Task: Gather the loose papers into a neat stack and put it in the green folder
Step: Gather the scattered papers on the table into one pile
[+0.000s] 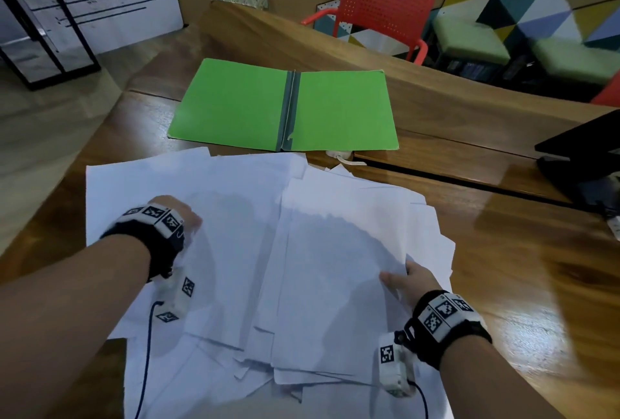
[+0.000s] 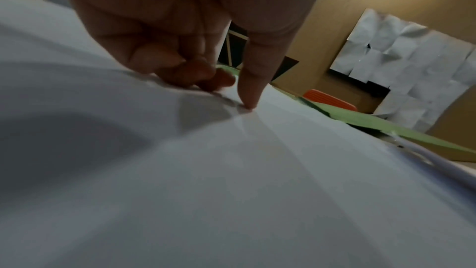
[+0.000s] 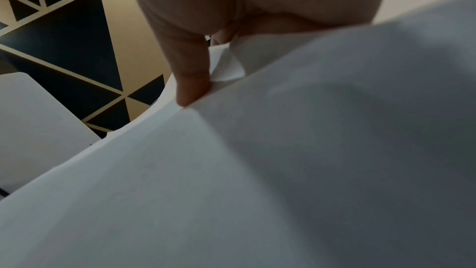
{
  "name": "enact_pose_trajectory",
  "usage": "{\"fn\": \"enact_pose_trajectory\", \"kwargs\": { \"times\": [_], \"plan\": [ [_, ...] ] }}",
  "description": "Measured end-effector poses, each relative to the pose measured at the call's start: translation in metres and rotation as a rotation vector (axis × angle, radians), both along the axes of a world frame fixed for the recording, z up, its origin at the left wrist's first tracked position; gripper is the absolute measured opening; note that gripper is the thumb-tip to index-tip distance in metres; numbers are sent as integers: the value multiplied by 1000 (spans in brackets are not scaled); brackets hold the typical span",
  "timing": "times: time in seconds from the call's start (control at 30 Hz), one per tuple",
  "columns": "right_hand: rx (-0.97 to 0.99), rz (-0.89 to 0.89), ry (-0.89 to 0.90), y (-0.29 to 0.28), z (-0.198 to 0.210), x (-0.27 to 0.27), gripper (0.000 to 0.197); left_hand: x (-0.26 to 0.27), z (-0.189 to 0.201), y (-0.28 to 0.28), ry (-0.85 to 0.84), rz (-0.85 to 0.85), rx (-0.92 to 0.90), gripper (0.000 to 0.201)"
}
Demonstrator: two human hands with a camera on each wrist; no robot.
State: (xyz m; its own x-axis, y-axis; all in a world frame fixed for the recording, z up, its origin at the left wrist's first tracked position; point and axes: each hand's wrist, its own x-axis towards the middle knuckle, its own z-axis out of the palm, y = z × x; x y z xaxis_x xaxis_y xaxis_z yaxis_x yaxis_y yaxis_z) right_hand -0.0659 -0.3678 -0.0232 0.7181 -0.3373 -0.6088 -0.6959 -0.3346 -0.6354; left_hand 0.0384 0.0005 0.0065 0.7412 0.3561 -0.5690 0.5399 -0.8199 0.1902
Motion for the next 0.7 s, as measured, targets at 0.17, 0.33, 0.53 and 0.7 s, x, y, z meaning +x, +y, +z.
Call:
{"fn": "enact_pose_trajectory", "kwargs": {
  "times": [0.17,0.33,0.53,0.7],
  "plan": [
    [-33,-38,-43,7,0,-1,28,-21,-7,-9,-83,65,-7,83],
    [-54,-61,-15,17,5,-4,30,-34,-4,-17,-50,52,17,95],
    [-67,-18,44,41,6,4,43,-37,-5,-35,-5,-52,-238,58],
    [-48,127,4,74,1,4,48,-45,-5,-34,57,111,-460,72]
  ]
}}
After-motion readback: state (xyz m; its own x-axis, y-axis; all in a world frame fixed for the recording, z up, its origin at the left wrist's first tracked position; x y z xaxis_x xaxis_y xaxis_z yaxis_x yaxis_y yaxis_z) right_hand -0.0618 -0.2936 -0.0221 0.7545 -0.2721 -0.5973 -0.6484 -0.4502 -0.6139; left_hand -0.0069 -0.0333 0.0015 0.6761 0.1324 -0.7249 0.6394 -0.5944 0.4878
